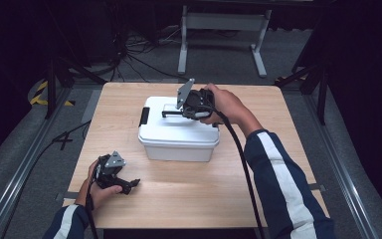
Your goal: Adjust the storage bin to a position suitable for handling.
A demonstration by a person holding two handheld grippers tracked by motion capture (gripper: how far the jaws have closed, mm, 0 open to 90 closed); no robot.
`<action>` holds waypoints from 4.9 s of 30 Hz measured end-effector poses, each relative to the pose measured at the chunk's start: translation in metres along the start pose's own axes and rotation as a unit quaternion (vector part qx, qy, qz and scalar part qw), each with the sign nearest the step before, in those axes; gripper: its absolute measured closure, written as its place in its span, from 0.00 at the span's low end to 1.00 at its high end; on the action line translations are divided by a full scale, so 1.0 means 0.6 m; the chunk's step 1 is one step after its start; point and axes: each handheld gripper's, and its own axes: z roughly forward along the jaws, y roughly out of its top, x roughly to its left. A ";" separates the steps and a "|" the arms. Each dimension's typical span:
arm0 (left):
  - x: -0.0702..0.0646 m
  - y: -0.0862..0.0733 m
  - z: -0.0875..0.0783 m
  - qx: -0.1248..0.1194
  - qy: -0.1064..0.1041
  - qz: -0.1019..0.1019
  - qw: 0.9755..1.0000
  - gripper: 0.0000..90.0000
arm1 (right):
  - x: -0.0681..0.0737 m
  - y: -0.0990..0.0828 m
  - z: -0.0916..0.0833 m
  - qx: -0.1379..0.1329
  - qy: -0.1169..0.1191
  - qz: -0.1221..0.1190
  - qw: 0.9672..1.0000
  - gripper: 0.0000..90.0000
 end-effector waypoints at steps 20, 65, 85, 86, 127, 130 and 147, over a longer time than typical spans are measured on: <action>0.000 0.000 0.000 0.000 0.000 0.000 1.000 0.01 | -0.001 -0.005 -0.048 -0.036 -0.020 -0.007 0.999 0.94; 0.001 0.000 0.001 -0.003 -0.001 0.001 1.000 0.01 | 0.012 -0.179 -0.177 -0.065 -0.070 0.059 0.994 0.94; 0.001 0.000 0.001 -0.003 -0.001 0.002 1.000 0.01 | 0.020 -0.276 -0.219 -0.067 -0.094 0.101 0.988 0.94; 0.001 0.000 0.001 -0.002 0.000 0.003 1.000 0.01 | 0.020 -0.285 -0.222 -0.063 -0.096 0.107 0.988 0.94; 0.001 0.000 0.001 -0.002 0.000 0.004 1.000 0.01 | 0.024 -0.454 -0.102 -0.006 -0.078 0.229 0.970 0.94; 0.001 0.000 0.001 -0.002 -0.001 0.003 1.000 0.01 | 0.026 -0.462 -0.077 0.003 -0.074 0.227 0.971 0.94; 0.001 0.000 0.001 -0.001 -0.002 0.002 1.000 0.01 | 0.026 -0.492 -0.009 0.030 -0.053 0.258 0.964 0.94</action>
